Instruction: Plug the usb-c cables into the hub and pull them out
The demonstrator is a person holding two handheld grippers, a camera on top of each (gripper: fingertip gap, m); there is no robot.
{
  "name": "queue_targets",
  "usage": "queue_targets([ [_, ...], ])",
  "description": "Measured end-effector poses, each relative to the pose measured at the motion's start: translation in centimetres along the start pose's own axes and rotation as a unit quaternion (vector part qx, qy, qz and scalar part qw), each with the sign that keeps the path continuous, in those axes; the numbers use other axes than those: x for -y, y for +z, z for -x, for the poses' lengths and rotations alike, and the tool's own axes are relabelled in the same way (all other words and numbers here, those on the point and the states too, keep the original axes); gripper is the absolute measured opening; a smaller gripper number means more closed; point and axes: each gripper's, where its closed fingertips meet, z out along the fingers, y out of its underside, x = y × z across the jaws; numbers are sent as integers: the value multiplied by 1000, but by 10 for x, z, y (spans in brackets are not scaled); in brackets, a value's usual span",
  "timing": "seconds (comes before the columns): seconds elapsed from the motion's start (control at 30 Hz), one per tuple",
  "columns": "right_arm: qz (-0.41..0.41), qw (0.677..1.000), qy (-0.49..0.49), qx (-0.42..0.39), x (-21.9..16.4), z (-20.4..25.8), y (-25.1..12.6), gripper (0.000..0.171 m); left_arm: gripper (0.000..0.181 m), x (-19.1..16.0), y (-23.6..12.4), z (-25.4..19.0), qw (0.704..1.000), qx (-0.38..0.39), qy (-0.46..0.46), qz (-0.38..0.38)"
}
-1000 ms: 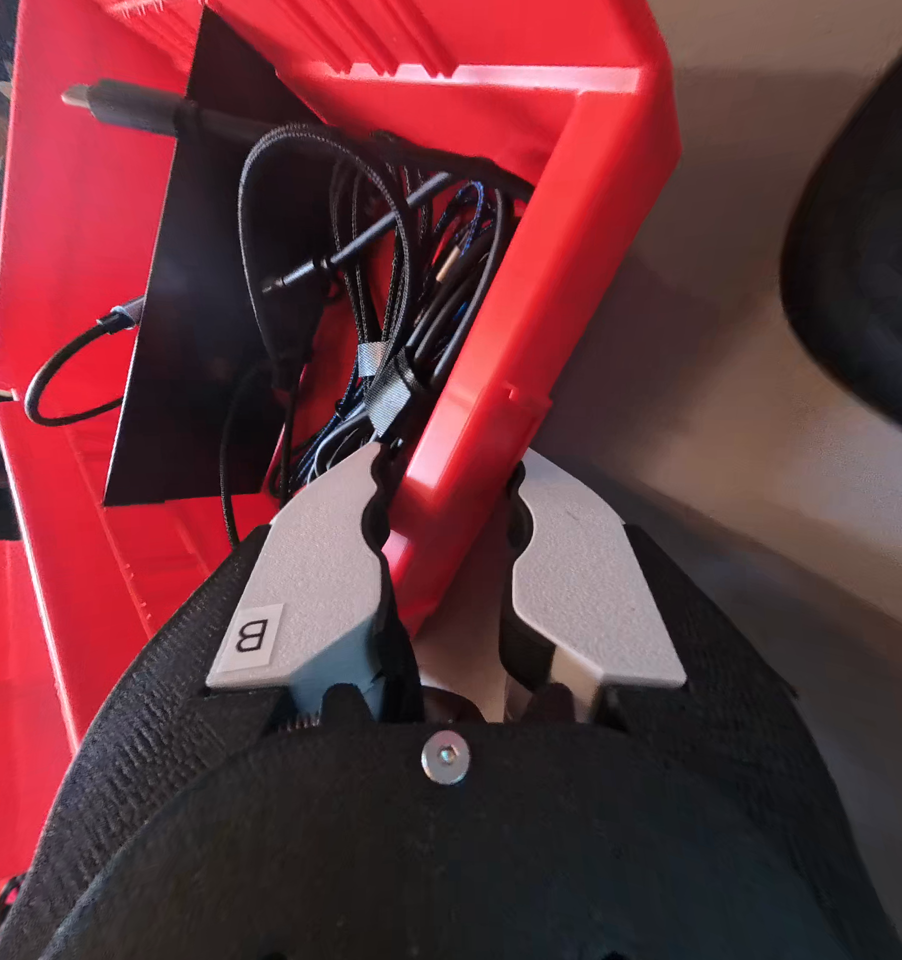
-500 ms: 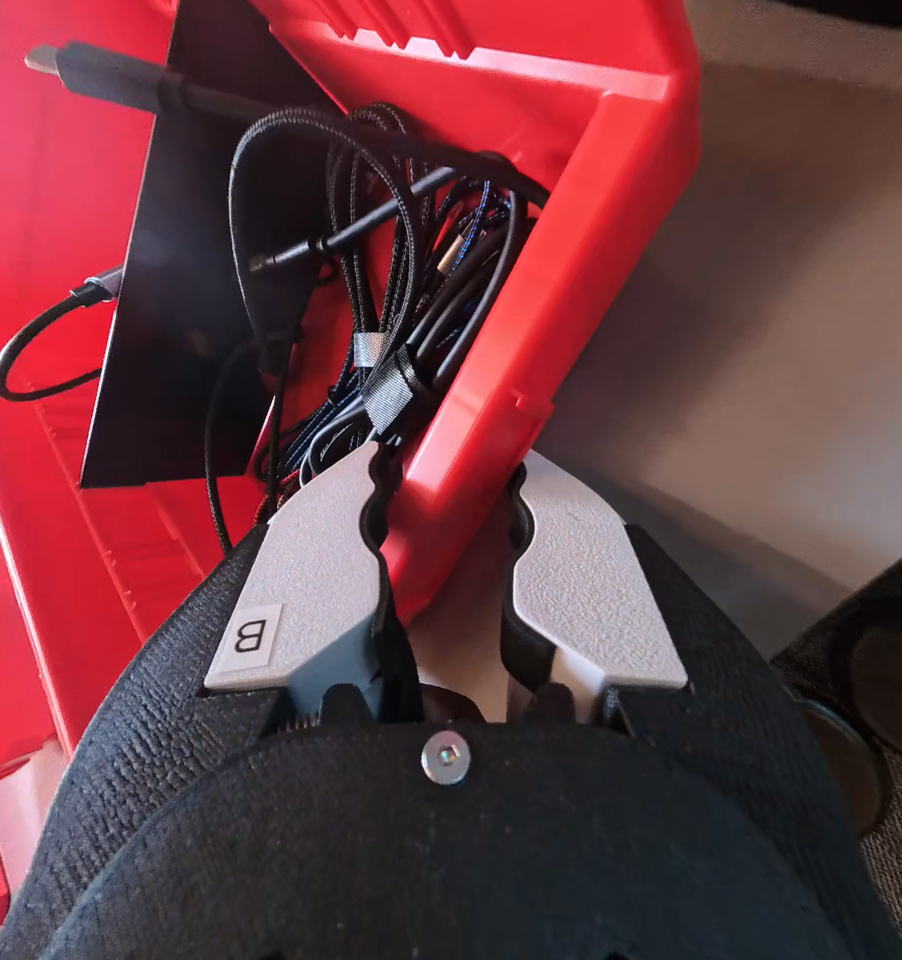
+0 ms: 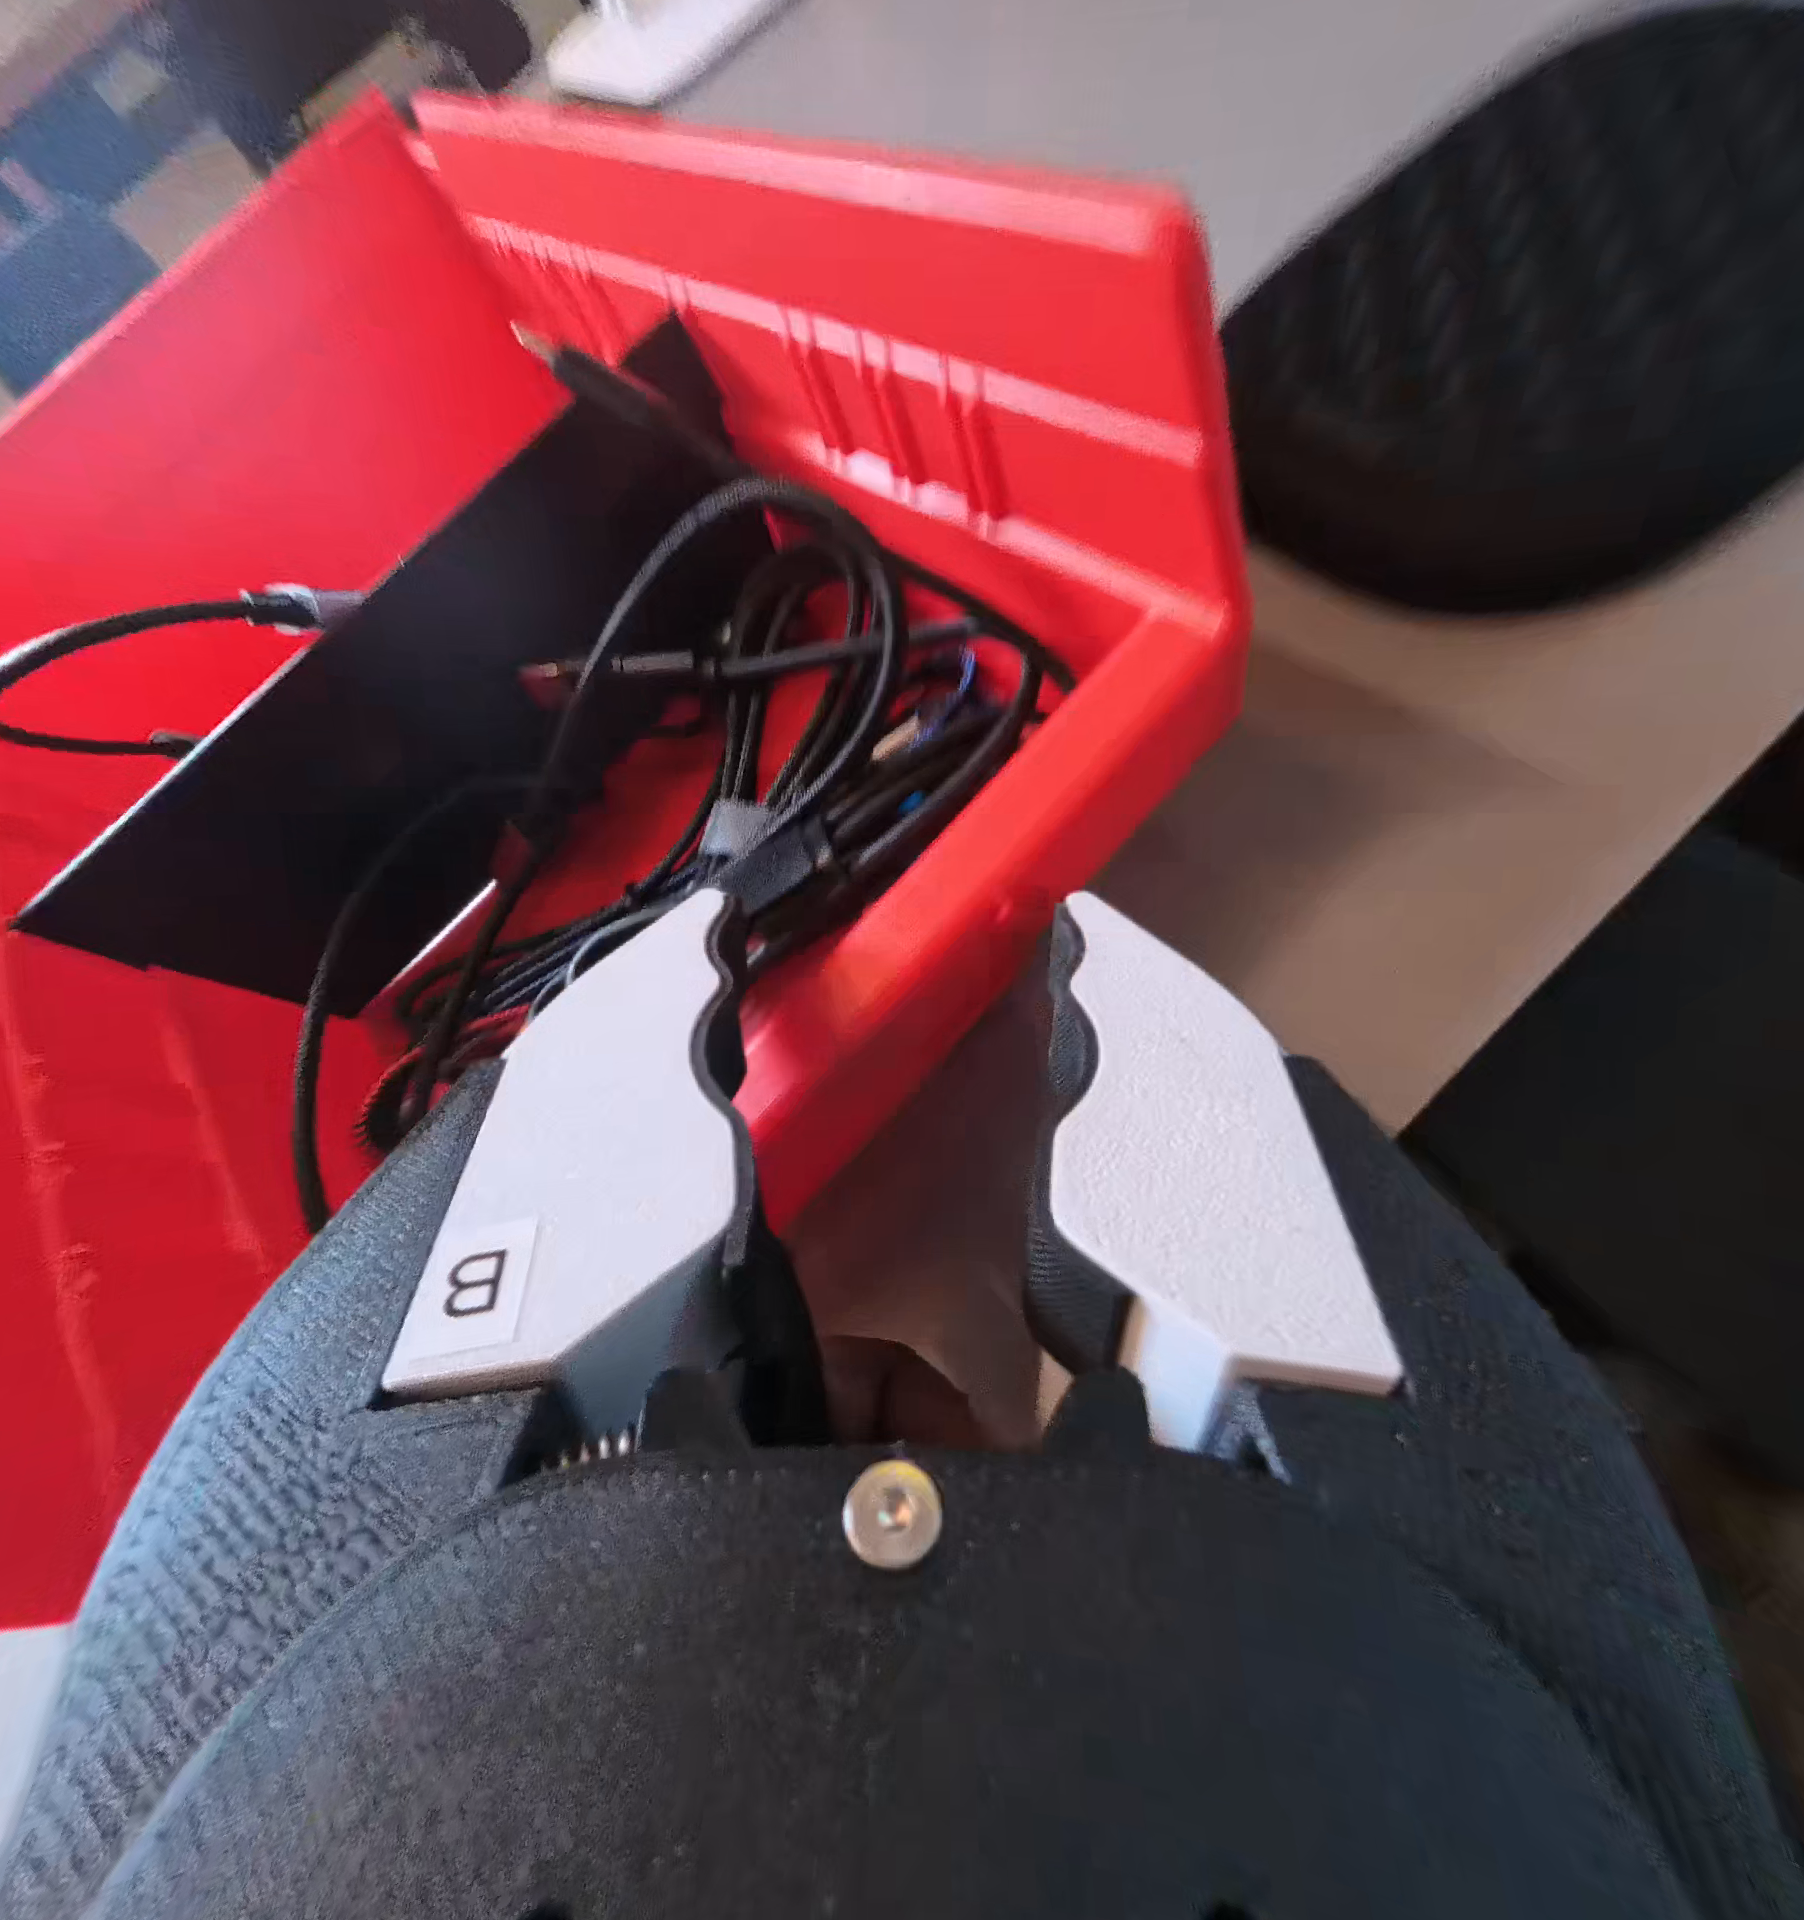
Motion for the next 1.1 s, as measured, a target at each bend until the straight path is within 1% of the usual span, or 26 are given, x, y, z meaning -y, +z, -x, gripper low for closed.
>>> queue_targets([
  [0.03, -6, 1000, 26, 15, 7, 6, 3, 41, 57, 10, -4, -3, 999, -16, -30, -38],
  [0.07, 0, 999, 34, 30, 8, 14, 8, 41, 57, 18, -7, -5, 996, -29, -56, -69],
  [0.1, 20, 999, 31, 31, 2, 18, 16, 40, 57, 22, -9, -4, 993, -30, -75, -83],
  [0.13, 54, 998, 17, 14, -9, 16, 26, 40, 57, 21, -8, -1, 992, -26, -86, -84],
  [0.23, 155, 986, -36, -53, -49, 2, 46, 41, 53, 8, 0, -3, 995, -25, -84, -43],
  [0.3, 234, 968, -54, -75, -75, -6, 46, 42, 48, 9, -1, -6, 995, -34, -87, -33],
  [0.37, 244, 958, -74, -129, -73, -22, 36, 34, 44, 21, -5, -4, 993, -35, -100, -47],
  [0.4, 244, 957, -73, -138, -71, -25, 31, 34, 43, 31, -9, 1, 993, -22, -104, -59],
  [0.47, 218, 965, -67, -128, -60, -20, 27, 33, 43, 50, -14, 24, 991, 40, -107, -66],
  [0.53, 140, 982, -59, -116, -31, -10, 32, 32, 43, 65, -16, 52, 984, 100, -136, -50],
  [0.57, 93, 990, -51, -98, -13, -1, 37, 31, 45, 70, -14, 66, 977, 123, -172, -40],
  [0.63, 15, 997, -43, -66, 17, 18, 45, 31, 51, 81, -1, 88, 960, 126, -247, -44],
  [0.67, -9, 997, -48, -58, 27, 26, 47, 31, 52, 82, 9, 97, 953, 120, -276, -45],
  [0.73, -17, 996, -73, -46, 34, 42, 53, 31, 52, 71, 26, 125, 935, 148, -320, -26],
  [0.8, 0, 993, -109, -38, 33, 55, 58, 31, 52, 53, 38, 149, 916, 185, -356, -2],
  [0.87, 14, 988, -147, -38, 32, 63, 62, 31, 51, 36, 47, 159, 902, 199, -381, 30],
  [0.9, 17, 986, -160, -39, 33, 66, 64, 31, 47, 31, 47, 163, 898, 210, -383, 39],
  [0.93, 18, 985, -166, -37, 34, 69, 67, 31, 41, 28, 46, 165, 897, 219, -382, 41],
  [1.0, 12, 986, -165, -21, 36, 79, 71, 31, 40, 30, 43, 167, 897, 217, -384, 25],
  [1.07, 6, 986, -165, -5, 37, 88, 76, 31, 39, 31, 43, 165, 893, 194, -406, 14],
  [1.1, 4, 986, -169, -2, 38, 92, 77, 31, 38, 31, 39, 169, 889, 201, -411, 9],
])
